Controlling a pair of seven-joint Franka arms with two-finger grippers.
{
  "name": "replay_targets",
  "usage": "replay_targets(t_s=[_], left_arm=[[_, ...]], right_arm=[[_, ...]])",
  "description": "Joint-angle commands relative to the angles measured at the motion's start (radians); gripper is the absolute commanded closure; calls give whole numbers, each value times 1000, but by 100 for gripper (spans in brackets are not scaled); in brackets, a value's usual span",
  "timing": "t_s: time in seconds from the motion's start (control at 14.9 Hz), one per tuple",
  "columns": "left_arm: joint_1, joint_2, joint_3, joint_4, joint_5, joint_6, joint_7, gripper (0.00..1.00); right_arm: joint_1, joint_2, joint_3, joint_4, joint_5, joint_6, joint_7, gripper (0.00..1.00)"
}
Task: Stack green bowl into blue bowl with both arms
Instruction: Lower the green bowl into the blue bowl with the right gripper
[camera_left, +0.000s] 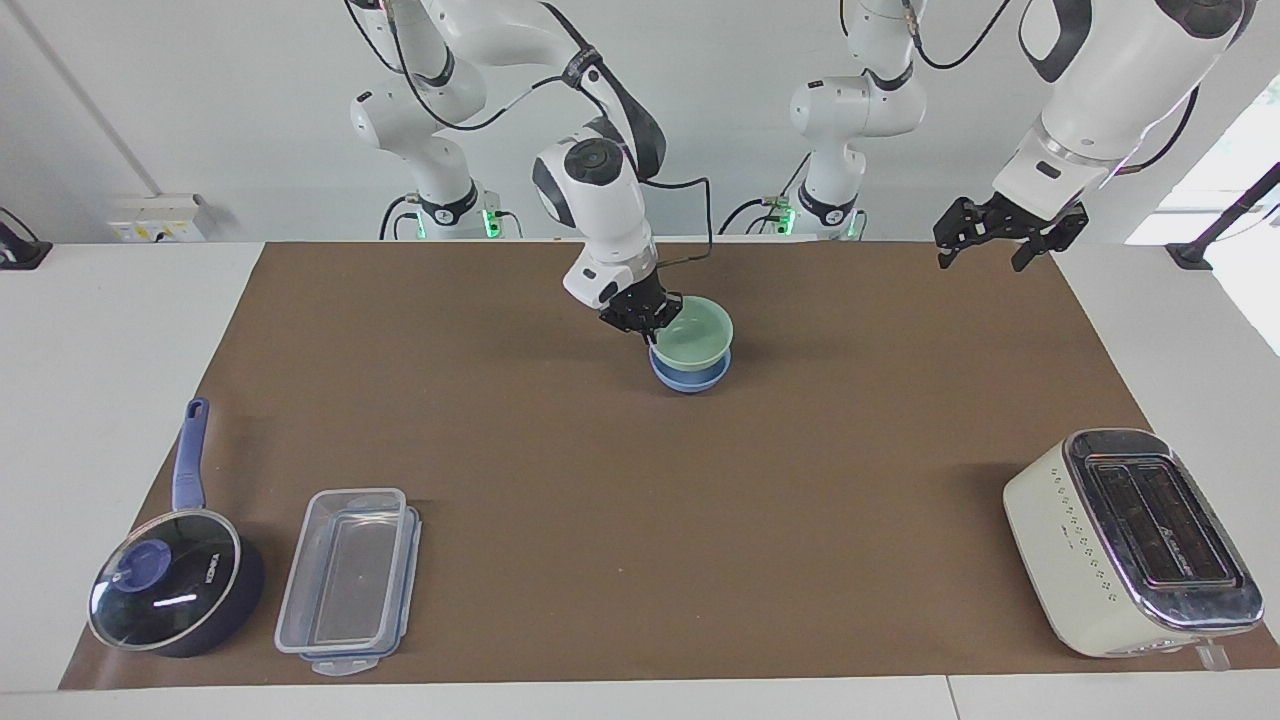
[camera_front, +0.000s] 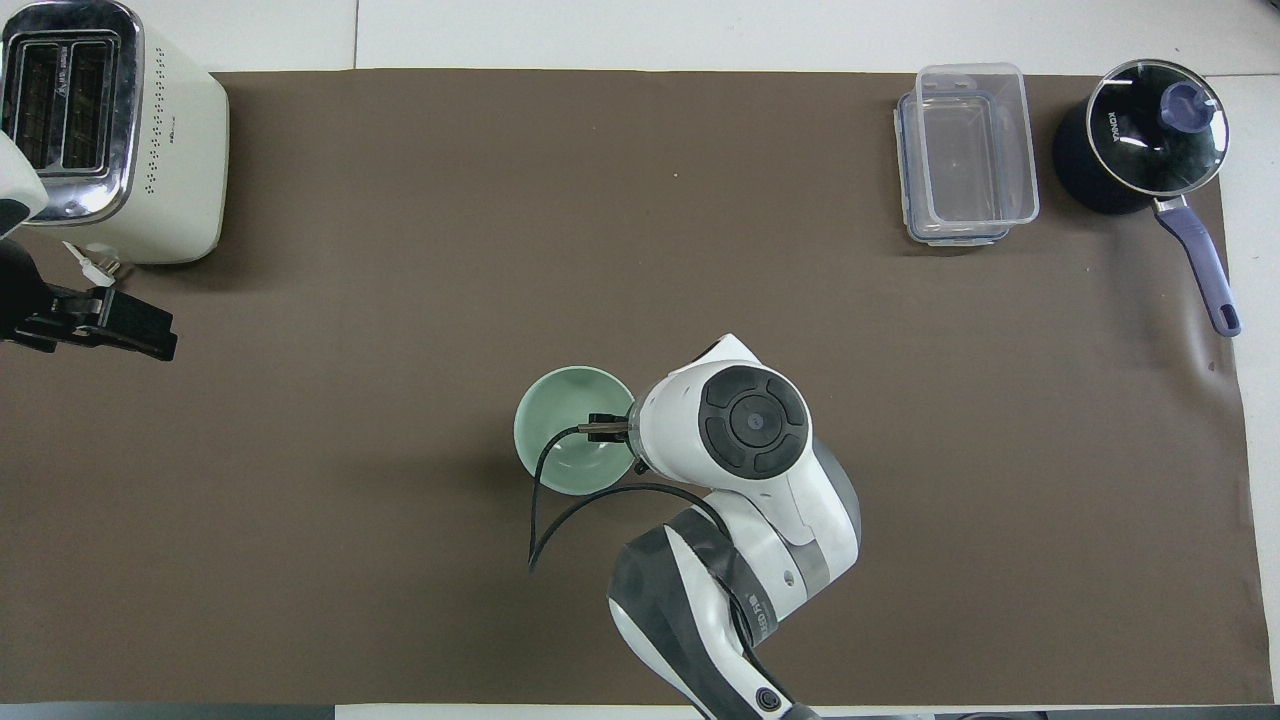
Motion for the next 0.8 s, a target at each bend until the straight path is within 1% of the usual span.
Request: replay_targets(t_s=[0.0, 0.74], left_arm=[[4, -30, 4, -49, -18, 23, -3, 0], [4, -31, 4, -69, -48, 34, -10, 0]], right_arm=[[-1, -18, 1, -34, 24, 13, -3, 100], [1, -8, 1, -18, 23, 45, -9, 100]])
